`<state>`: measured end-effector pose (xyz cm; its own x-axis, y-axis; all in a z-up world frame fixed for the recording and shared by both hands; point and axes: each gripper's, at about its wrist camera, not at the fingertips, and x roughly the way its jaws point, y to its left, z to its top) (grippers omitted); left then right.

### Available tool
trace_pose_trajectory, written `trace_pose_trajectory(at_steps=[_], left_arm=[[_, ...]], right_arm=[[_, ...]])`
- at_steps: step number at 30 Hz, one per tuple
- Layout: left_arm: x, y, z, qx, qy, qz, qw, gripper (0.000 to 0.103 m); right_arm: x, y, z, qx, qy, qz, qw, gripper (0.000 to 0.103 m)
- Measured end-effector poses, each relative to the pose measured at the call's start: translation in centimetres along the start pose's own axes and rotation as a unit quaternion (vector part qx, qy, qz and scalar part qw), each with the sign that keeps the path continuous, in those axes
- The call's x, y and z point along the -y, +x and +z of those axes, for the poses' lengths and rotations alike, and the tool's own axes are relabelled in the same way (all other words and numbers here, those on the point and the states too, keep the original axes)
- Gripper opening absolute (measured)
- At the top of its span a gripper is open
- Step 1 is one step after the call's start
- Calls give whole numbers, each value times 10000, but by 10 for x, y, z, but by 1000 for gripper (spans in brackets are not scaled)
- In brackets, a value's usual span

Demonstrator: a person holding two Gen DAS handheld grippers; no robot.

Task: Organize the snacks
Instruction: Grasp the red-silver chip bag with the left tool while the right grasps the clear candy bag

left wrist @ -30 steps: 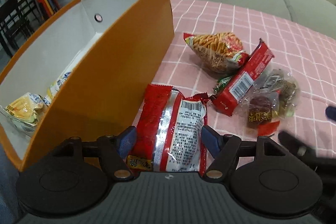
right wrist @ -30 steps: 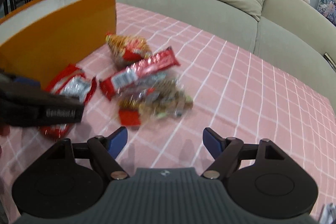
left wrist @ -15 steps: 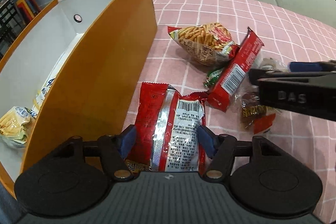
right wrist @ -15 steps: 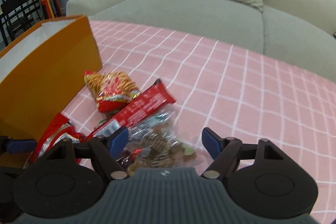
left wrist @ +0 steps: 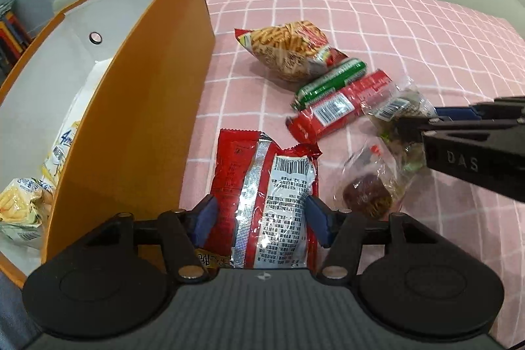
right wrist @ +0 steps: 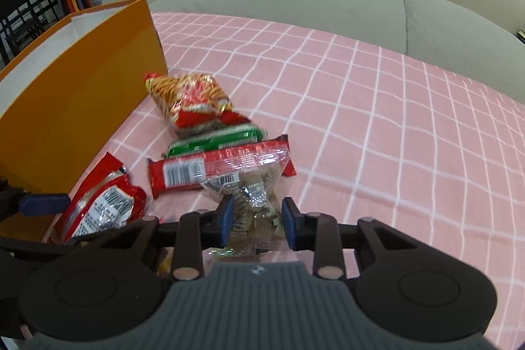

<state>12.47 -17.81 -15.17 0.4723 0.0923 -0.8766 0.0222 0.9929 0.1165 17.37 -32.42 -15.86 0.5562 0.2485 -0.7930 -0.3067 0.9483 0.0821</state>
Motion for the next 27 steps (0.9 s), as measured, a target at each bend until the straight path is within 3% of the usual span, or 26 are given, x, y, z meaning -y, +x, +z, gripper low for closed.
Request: trace_pose_trajectory(at_steps=[6,11,17,20,24,27], left_arm=[[-11,-13,-12,-213,45,-222,9995,68],[-11,-23,-27,-415,282,-487,9975,67],[-10,-28,-39,-384,559,-738,9950,68],[-15,-27,-37,-371,410,-843,9949,69],[-18,-26,-33,-394,292,-907,9947,79],[-13,-20,-30,-475,413,-728,9954,84]], right_arm=[[-5,-32,-27,-50,329,-285,9990,21],[-9,-55,-53,-266,597,-279,9975,19],[-20,-74,-73,-444,783,-190,9958,19],[-25,-76,-75,-420,712,-161,9964,24],[-24,-80,-72,-255,685,-157,9972,49],[-26,-77,-72,-272,518,-269,9979,59]])
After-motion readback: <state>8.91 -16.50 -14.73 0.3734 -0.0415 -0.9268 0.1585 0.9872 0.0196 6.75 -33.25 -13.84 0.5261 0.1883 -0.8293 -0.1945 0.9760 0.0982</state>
